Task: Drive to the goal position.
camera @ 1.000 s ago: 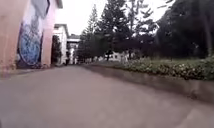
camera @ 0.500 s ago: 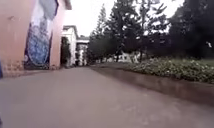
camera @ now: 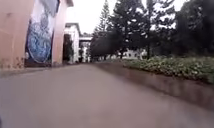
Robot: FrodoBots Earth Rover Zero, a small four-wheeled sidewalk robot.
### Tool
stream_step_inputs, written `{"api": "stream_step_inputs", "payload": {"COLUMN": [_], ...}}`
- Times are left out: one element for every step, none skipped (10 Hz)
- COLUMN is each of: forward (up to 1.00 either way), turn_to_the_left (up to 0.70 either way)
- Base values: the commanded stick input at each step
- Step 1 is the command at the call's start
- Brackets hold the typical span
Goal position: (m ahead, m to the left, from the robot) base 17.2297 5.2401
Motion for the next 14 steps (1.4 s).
{"api": "stream_step_inputs", "payload": {"forward": [1.00, 1.00, 1.00, 1.00, 1.00, 1.00, 1.00, 1.00, 1.00, 1.00, 1.00, 1.00, 1.00, 1.00], "turn_to_the_left": [0.27, 0.27, 0.26, 0.13, 0.00, 0.00, 0.00, 0.00, 0.00, 0.00, 0.00, 0.00, 0.00, 0.00]}}
